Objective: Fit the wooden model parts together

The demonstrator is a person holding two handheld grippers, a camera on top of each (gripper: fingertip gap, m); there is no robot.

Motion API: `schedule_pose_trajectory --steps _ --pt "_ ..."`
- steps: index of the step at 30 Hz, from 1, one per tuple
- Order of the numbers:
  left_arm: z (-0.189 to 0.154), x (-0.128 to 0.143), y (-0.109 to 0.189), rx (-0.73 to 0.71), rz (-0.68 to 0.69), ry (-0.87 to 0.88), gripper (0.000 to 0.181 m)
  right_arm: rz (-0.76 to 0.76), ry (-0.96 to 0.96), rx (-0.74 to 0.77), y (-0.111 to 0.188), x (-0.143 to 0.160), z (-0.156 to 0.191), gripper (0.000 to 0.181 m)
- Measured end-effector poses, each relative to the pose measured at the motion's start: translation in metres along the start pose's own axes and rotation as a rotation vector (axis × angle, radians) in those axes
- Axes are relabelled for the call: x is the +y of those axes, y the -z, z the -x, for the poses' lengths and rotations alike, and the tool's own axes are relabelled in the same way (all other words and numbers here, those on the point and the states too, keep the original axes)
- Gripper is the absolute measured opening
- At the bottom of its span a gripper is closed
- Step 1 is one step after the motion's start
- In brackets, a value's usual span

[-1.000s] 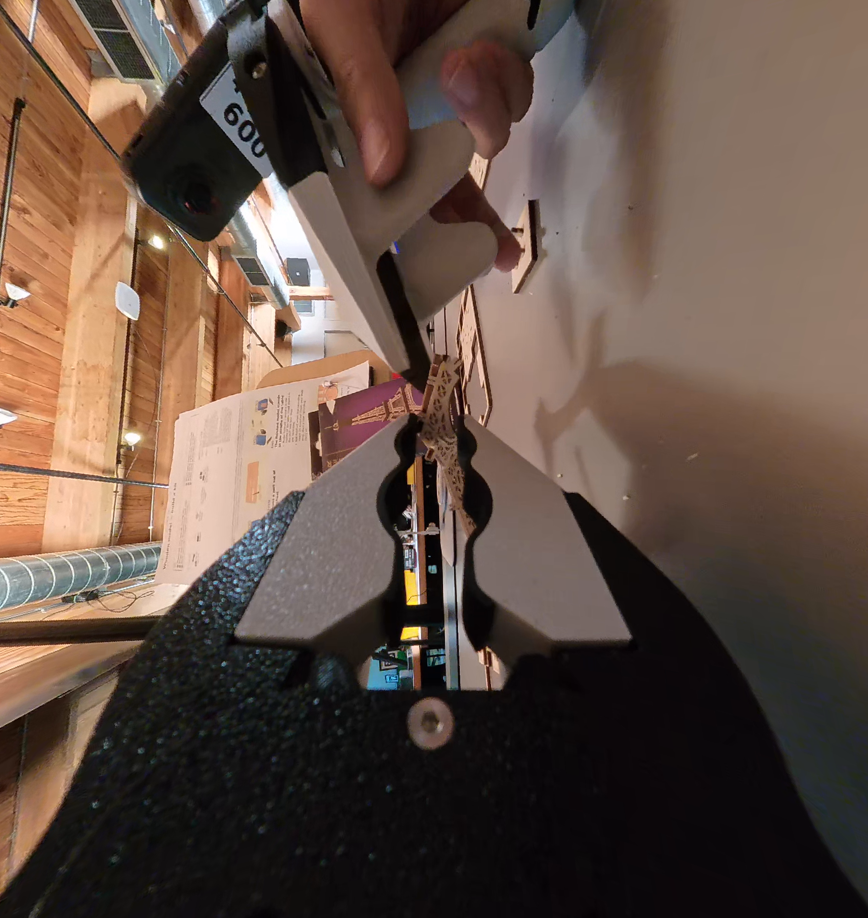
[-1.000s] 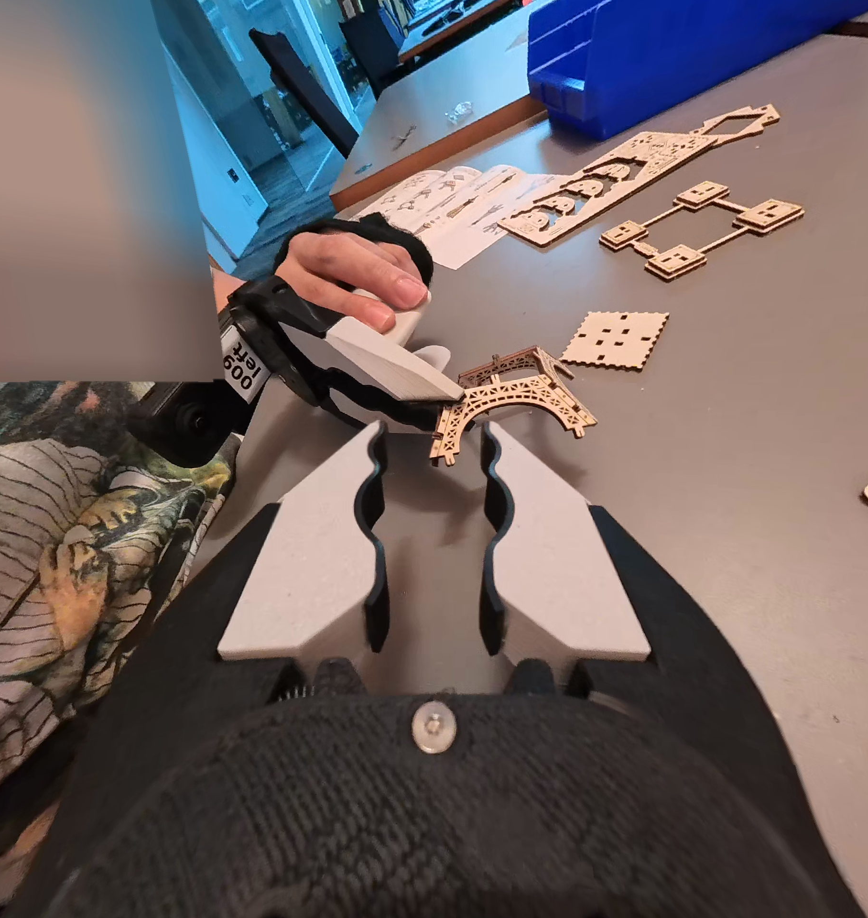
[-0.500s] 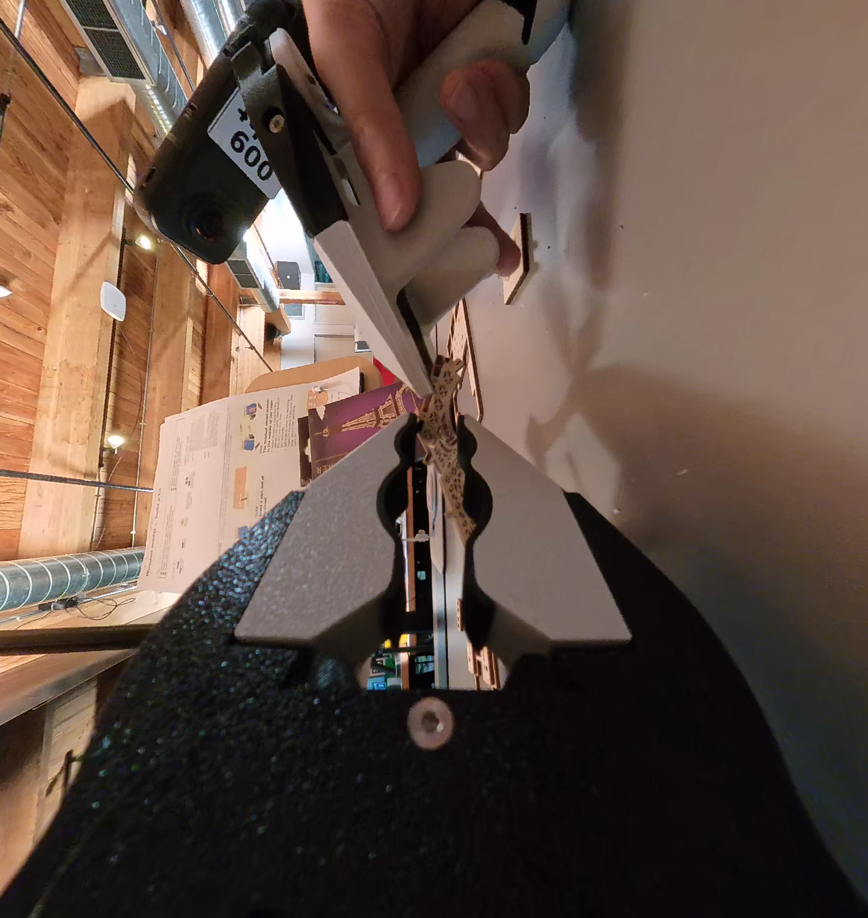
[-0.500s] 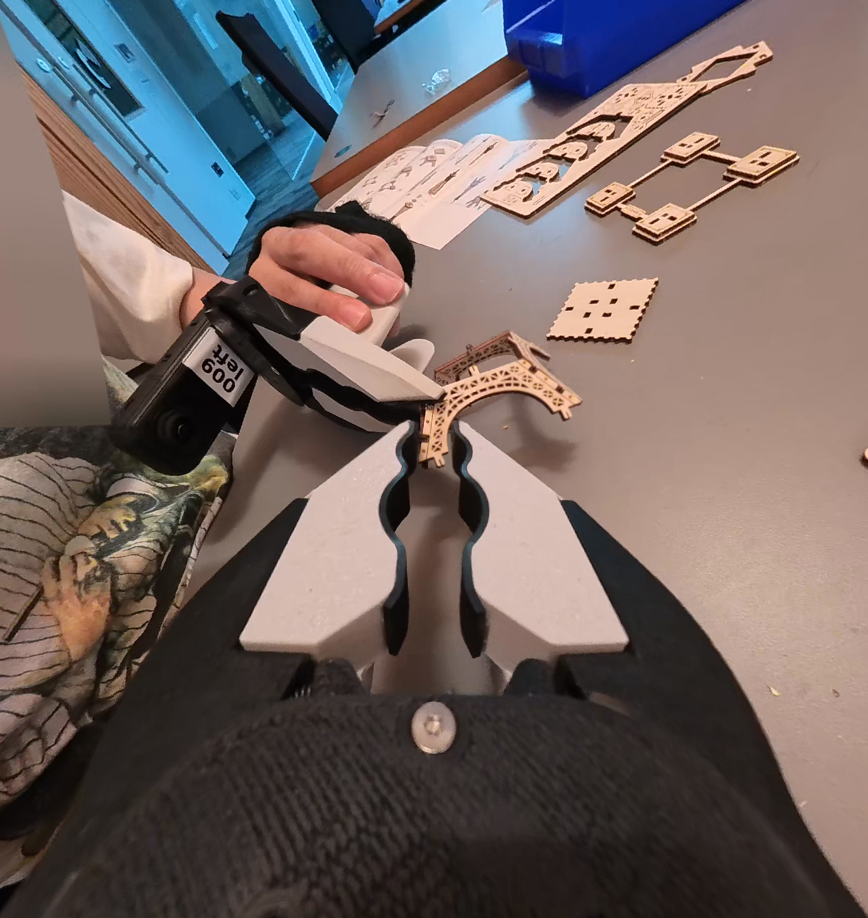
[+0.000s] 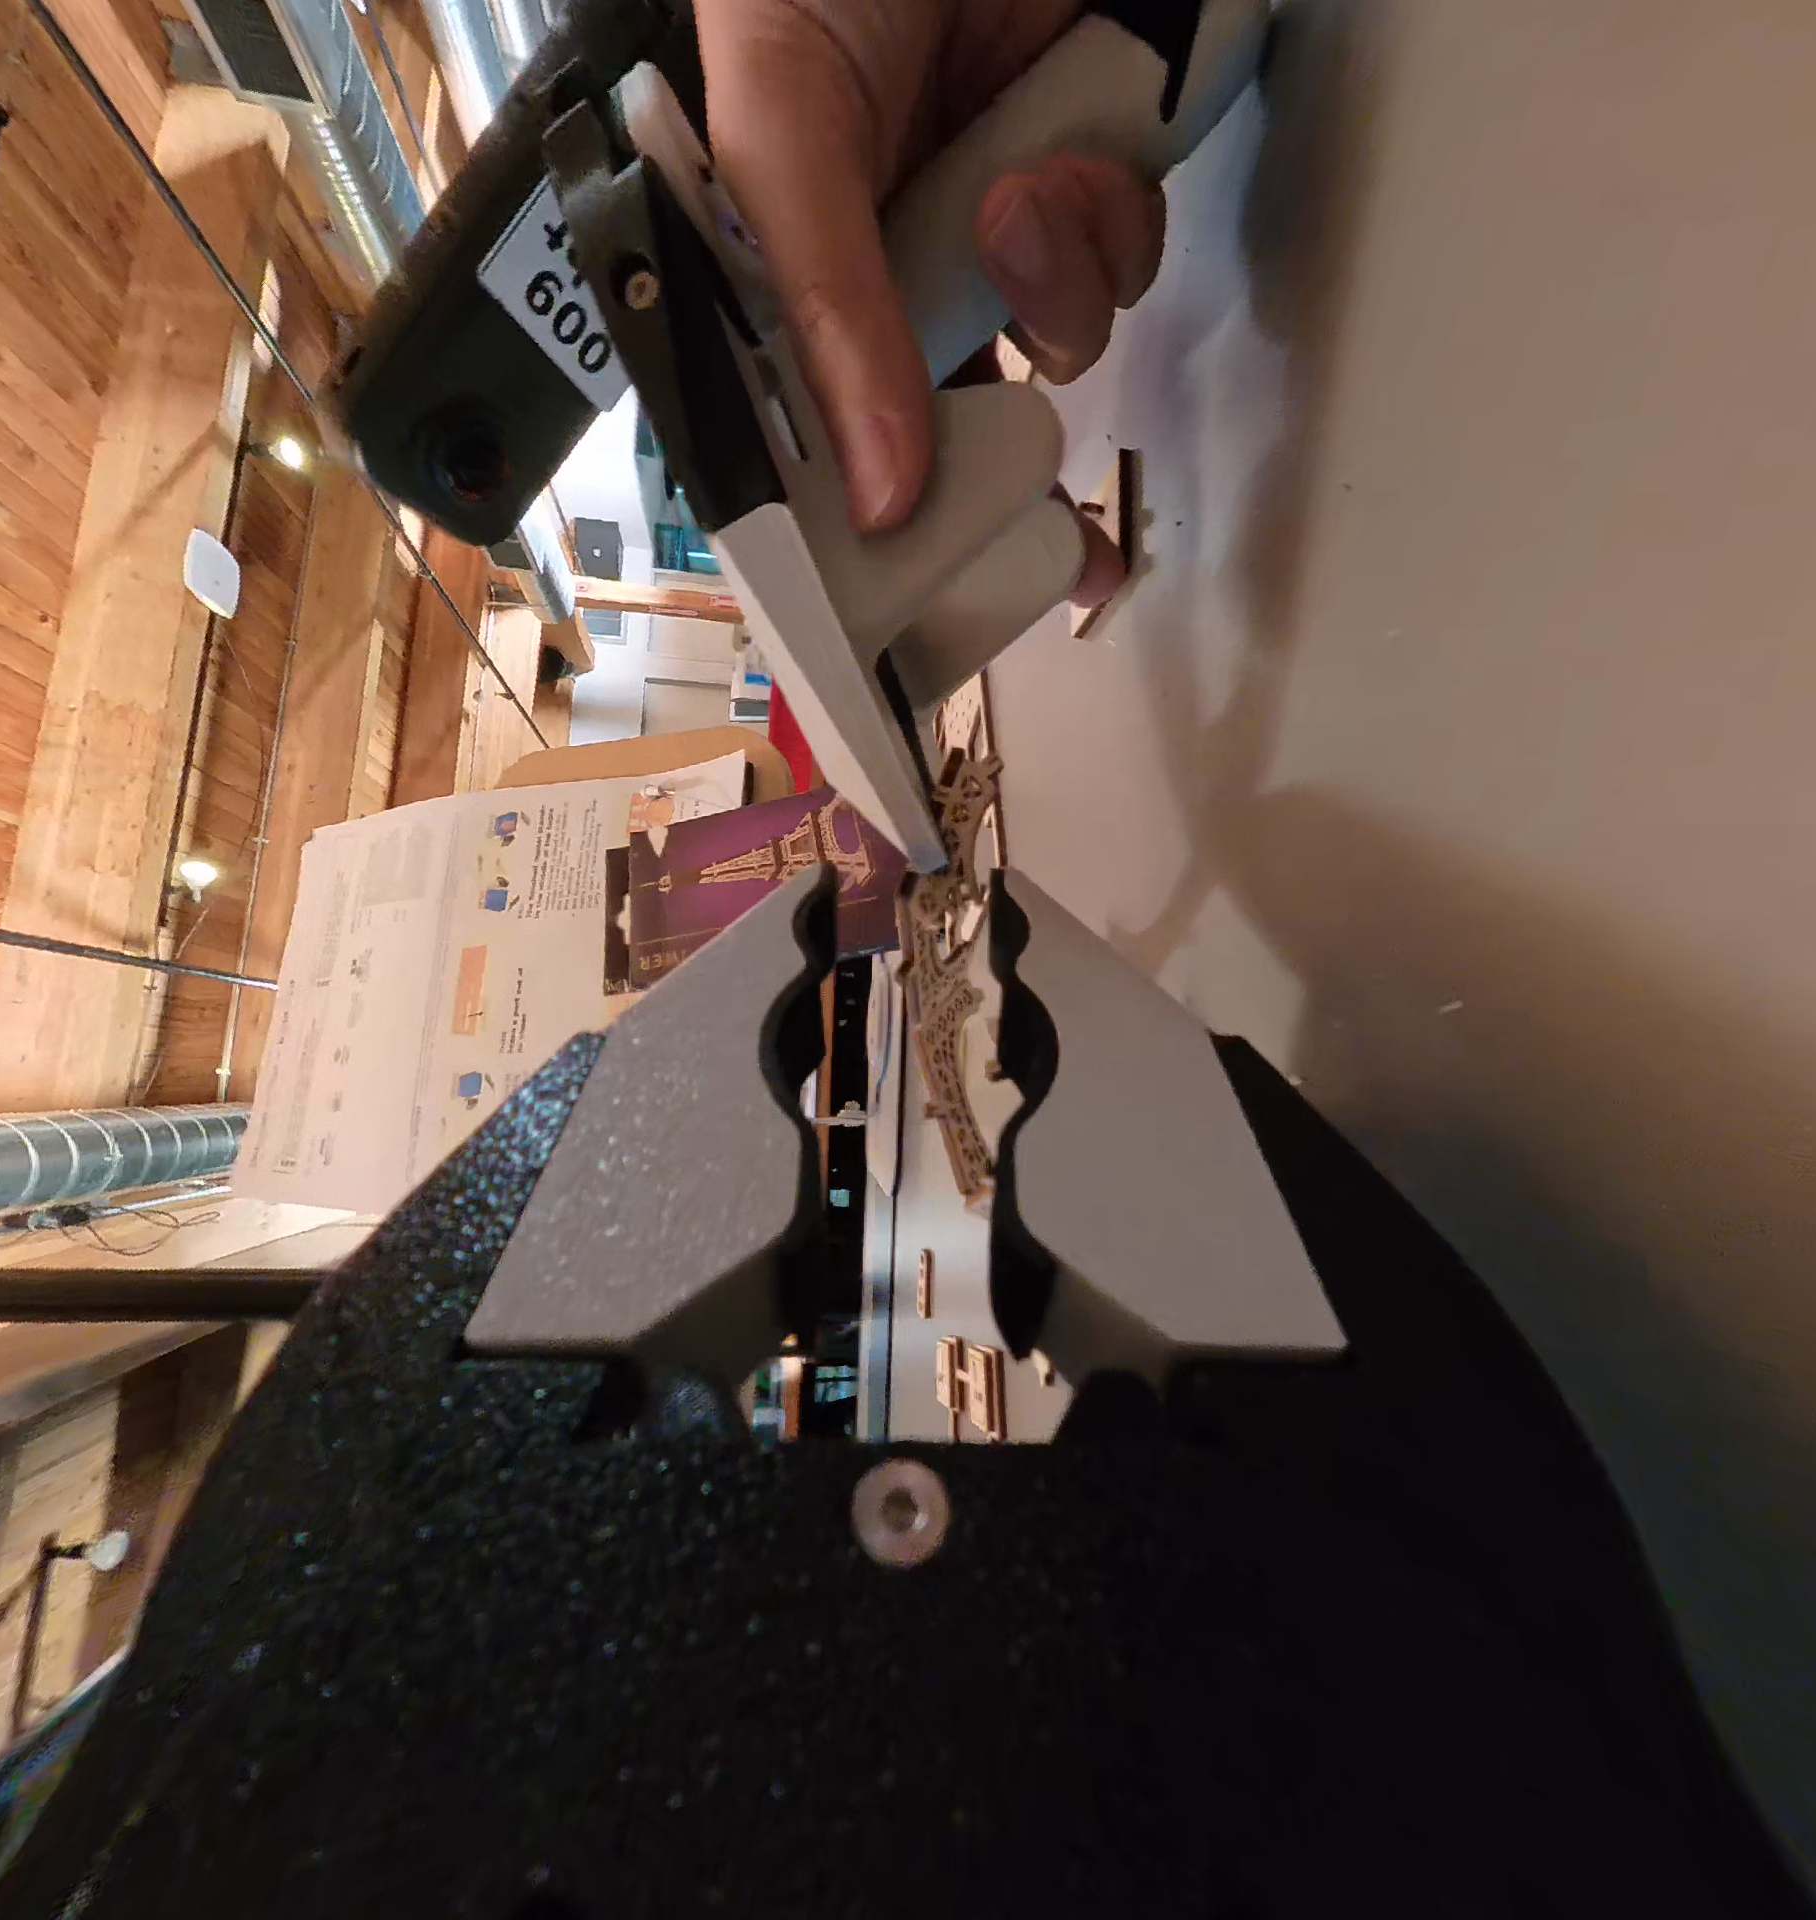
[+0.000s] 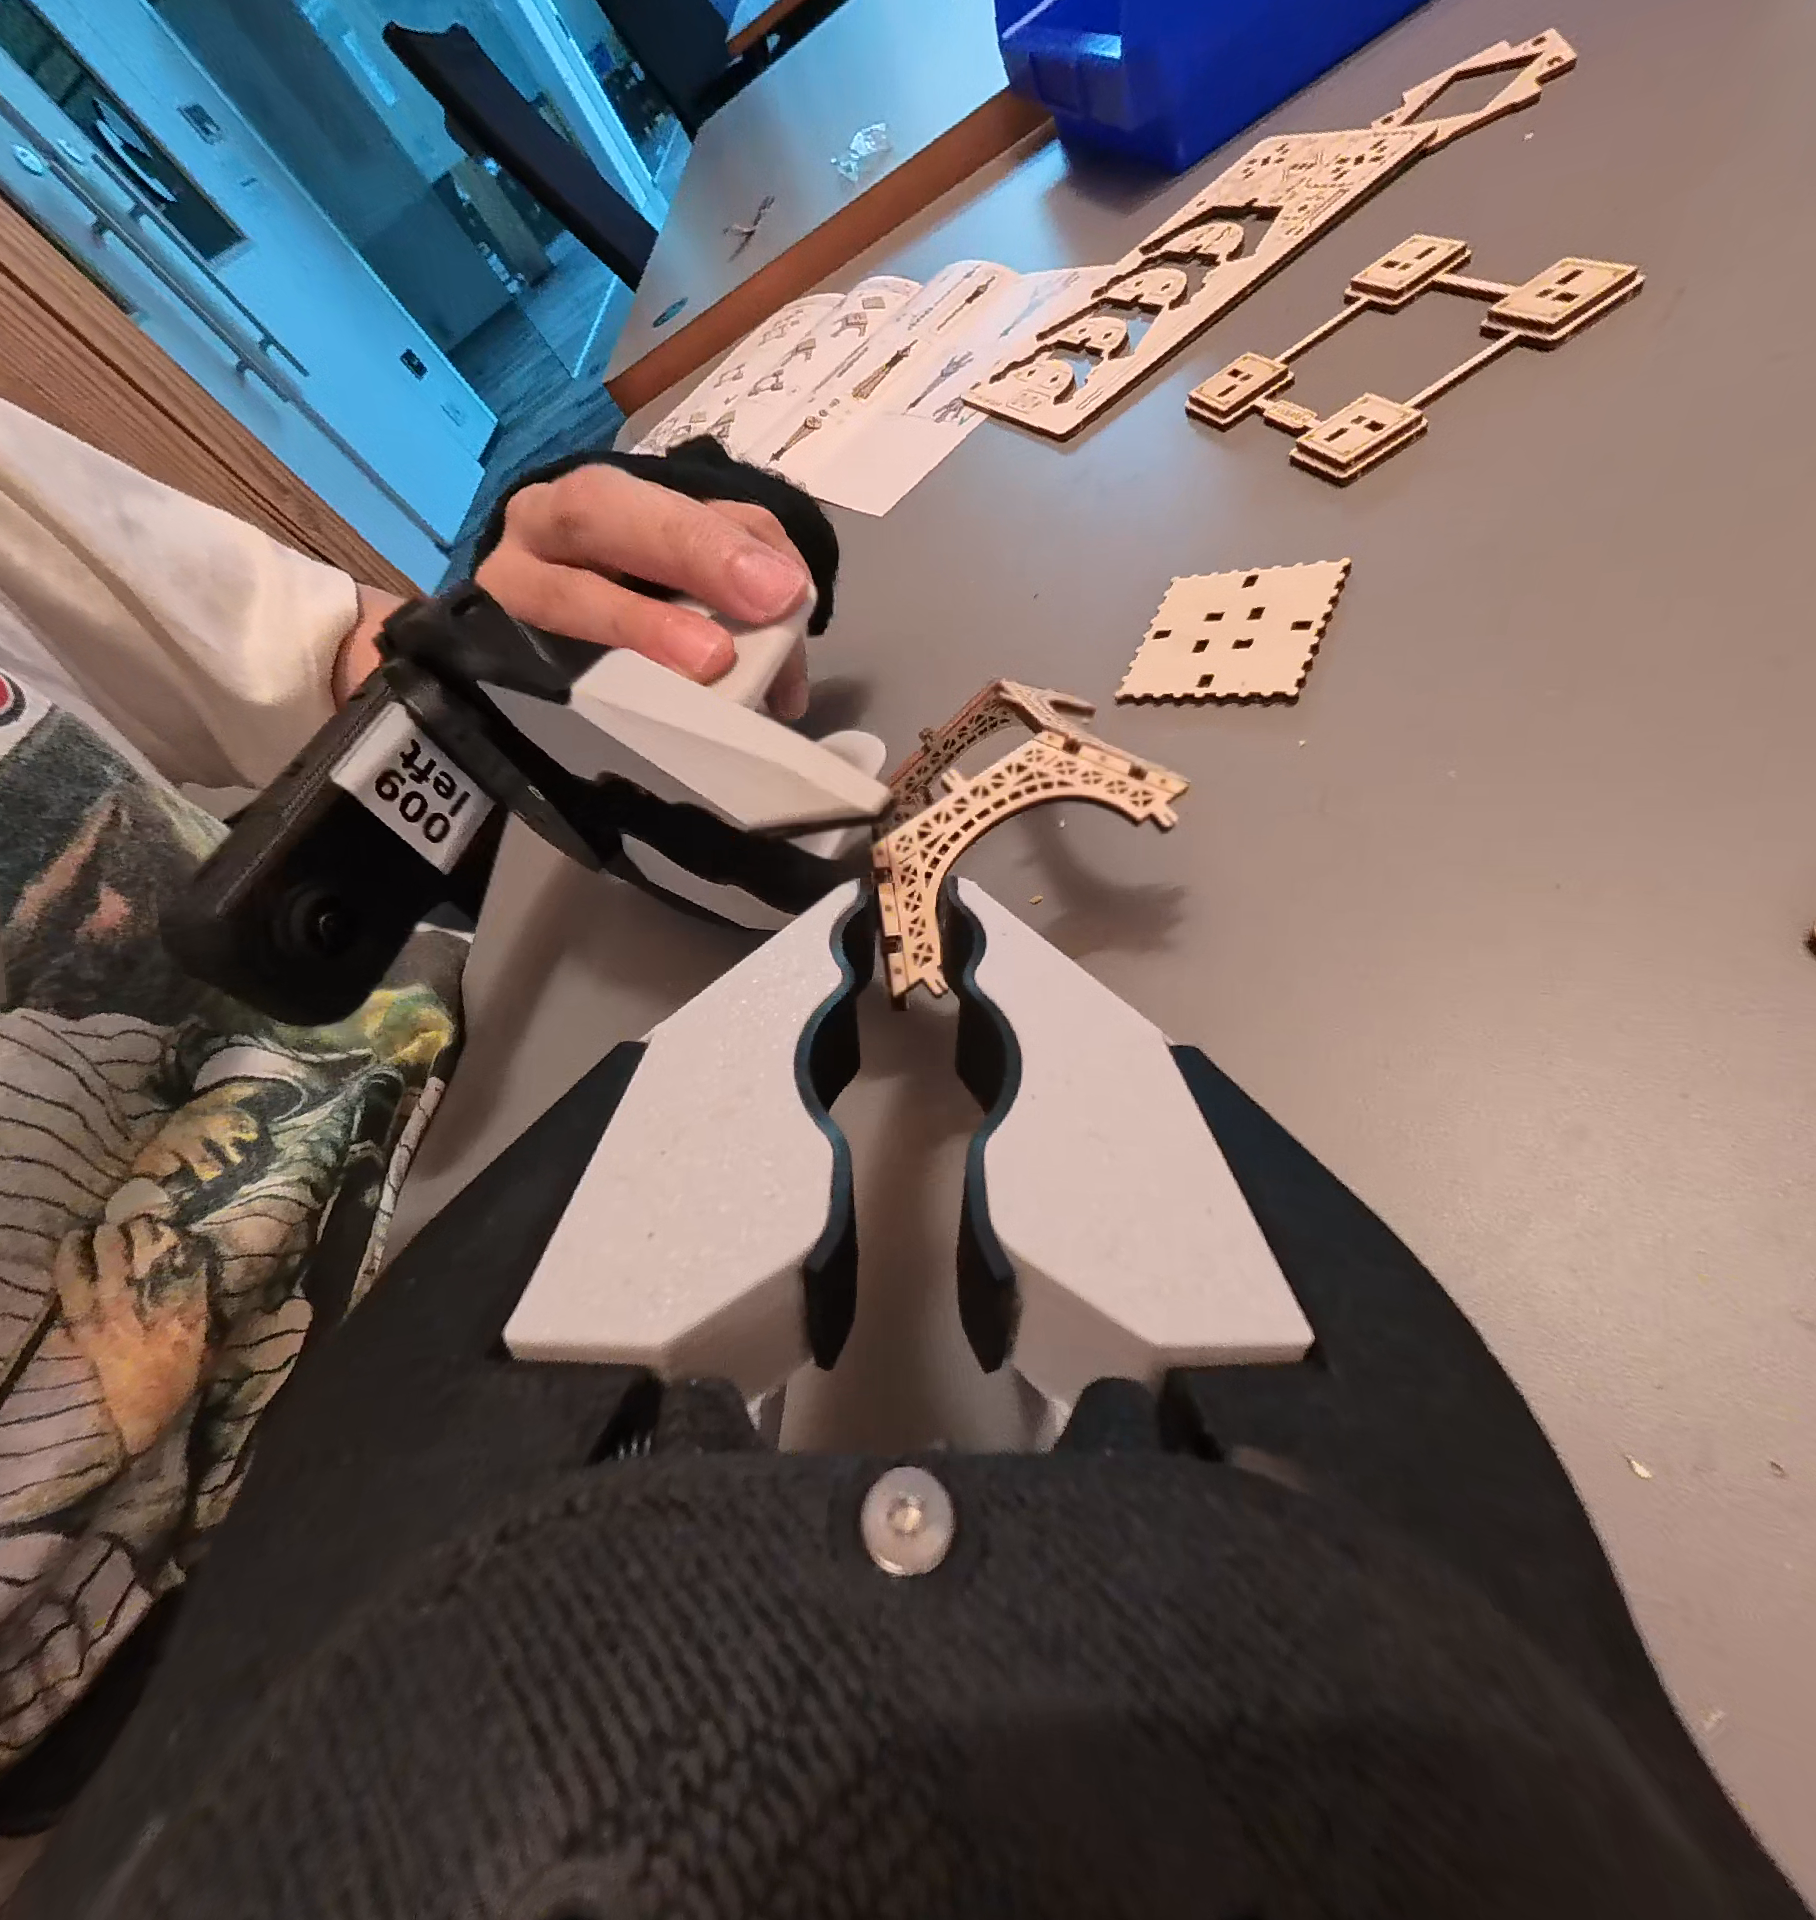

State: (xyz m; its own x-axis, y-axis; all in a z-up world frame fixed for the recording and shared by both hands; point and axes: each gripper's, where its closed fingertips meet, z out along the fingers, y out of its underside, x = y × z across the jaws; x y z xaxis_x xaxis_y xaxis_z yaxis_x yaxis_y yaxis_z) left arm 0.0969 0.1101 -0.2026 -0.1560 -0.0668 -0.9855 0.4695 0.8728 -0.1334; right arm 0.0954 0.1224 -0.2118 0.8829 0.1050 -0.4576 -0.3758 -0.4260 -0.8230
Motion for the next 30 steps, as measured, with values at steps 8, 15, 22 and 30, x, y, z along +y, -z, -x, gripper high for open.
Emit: schedule_pose_trajectory --steps 8,15,22,30 --pt "0.003 0.003 0.002 0.012 -0.002 0.113 0.028 -0.011 -0.002 -0.014 0.001 -0.001 0.001 0.010" --pt "0.009 0.003 0.004 0.001 -0.006 0.157 0.028 -0.052 -0.110 -0.001 0.005 -0.005 -0.010 0.010" --pt "0.011 0.027 0.022 0.080 0.148 0.473 0.030 -0.010 -0.216 -0.001 0.003 0.007 -0.012 0.015" --pt "-0.021 0.032 0.047 0.403 0.302 0.987 0.028 -0.006 -0.192 0.035 0.004 0.010 -0.009 0.034"
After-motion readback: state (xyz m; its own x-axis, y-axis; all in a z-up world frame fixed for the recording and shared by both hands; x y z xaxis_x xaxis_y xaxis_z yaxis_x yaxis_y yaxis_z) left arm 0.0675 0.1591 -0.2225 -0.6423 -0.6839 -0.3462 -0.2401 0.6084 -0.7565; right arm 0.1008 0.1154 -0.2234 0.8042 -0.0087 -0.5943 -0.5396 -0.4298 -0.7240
